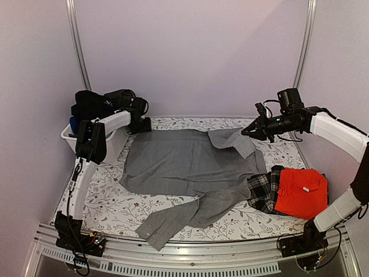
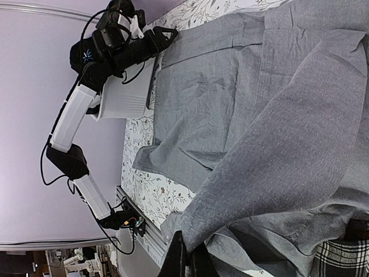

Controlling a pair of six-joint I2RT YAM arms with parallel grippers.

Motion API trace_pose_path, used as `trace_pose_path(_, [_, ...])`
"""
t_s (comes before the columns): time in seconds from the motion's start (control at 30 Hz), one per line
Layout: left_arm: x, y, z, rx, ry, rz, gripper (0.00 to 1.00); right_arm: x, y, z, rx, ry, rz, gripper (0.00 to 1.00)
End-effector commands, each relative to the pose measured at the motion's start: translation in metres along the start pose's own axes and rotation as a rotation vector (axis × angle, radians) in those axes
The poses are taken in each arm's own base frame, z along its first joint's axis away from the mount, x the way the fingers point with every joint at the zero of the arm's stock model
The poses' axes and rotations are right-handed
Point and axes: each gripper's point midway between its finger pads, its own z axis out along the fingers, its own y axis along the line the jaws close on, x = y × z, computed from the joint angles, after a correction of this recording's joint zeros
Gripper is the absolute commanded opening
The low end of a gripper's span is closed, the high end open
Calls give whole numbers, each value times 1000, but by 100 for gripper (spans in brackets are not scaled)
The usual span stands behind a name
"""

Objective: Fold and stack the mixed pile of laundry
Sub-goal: Fold the flattened shirt at the center of the board.

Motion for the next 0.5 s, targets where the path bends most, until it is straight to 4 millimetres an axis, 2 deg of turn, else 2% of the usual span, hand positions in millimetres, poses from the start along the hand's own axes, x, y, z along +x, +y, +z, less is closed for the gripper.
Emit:
trace_pose_path(0.0, [-34, 4, 1, 77, -91, -74, 58, -3, 5, -1, -1, 5, -18, 0])
trace_pose_path(0.07, [-34, 7, 6, 66, -94, -81, 57, -4, 5, -1, 0, 5, -15, 0])
trace_pose_path(0.23, [-17, 20, 20, -6, -59, -64, 57, -5, 6, -1, 5, 6, -12, 0])
trace_pose_path(0.37, [-22, 23, 20, -7, -76, -63, 57, -5, 5, 1, 4, 12, -7, 0])
trace_pose_path(0.47, [-19, 22, 23, 23, -55, -75, 54, -7, 4, 3, 8, 17, -7, 0])
